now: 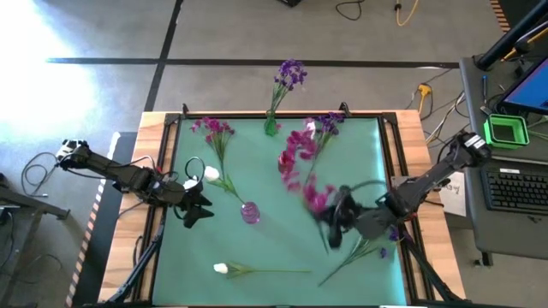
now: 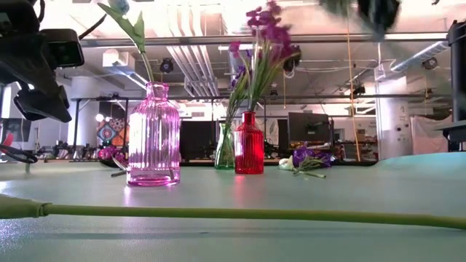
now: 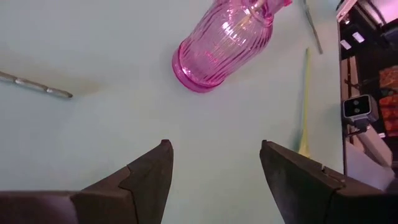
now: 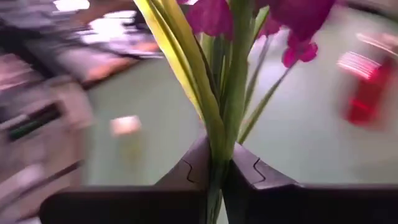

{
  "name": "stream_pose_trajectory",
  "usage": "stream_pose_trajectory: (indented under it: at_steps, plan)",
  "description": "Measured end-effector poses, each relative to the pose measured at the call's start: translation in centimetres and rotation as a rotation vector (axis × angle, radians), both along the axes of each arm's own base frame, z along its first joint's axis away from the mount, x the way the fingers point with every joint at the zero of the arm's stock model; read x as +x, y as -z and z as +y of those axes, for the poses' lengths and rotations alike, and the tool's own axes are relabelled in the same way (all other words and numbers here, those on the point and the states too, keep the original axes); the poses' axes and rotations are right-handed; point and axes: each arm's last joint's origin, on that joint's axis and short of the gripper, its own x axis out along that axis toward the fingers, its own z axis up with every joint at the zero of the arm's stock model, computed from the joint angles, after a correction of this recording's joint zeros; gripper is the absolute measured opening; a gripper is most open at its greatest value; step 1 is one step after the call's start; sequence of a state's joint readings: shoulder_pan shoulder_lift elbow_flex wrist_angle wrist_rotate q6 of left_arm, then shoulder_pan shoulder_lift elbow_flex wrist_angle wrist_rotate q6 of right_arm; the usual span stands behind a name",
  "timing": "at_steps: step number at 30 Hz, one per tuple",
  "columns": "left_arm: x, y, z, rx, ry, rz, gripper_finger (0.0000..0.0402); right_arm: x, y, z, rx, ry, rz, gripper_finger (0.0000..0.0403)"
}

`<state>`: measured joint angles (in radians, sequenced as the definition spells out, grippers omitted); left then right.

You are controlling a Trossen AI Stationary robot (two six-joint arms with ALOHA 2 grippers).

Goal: Sort flowers into vase by color
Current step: Put the bottom pink flower into the red vase

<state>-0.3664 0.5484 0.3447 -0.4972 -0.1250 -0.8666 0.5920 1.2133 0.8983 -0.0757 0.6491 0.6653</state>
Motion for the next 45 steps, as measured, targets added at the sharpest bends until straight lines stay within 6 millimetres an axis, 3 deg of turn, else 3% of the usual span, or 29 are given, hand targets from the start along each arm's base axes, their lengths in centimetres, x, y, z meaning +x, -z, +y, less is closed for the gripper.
stream_pose_trajectory:
  at_steps: [4, 9, 15, 21, 27, 33, 39, 45]
  plan:
    - [0.1, -0.1, 0.1, 0.004, -0.027, -0.012, 0.0231, 0.6, -1.7, 0.8, -0.149, -0.146, -0.161, 0.0015]
    - [0.4, -0.4, 0.1, 0.002, -0.073, -0.056, 0.0231, 2.0, -2.7, -0.5, -0.348, -0.127, -0.274, 0.0015]
    - [0.8, -0.9, 0.1, 0.007, -0.124, -0.128, 0.0231, 3.3, -2.1, -4.7, -0.526, -0.097, -0.424, 0.0014]
    - [0.8, -0.9, 0.2, 0.021, -0.143, -0.133, 0.0231, 2.2, 0.3, -9.6, -0.613, -0.012, -0.586, 0.0014]
    - [0.8, -0.9, 0.2, 0.028, -0.139, -0.133, 0.0231, 1.0, 1.9, -13.4, -0.676, 0.220, -0.581, 0.0013]
    - [0.8, -0.9, 0.3, 0.045, -0.163, -0.140, 0.0231, 1.2, 1.2, -16.2, -0.711, 0.331, -0.564, 0.0013]
    - [0.8, -0.9, 0.3, 0.057, -0.181, -0.145, 0.0231, 1.6, 0.5, -17.5, -0.704, 0.321, -0.566, 0.0013]
    - [0.8, -0.9, 0.3, 0.037, -0.207, -0.145, 0.0231, 2.3, 1.1, -17.8, -0.685, 0.315, -0.531, 0.0013]
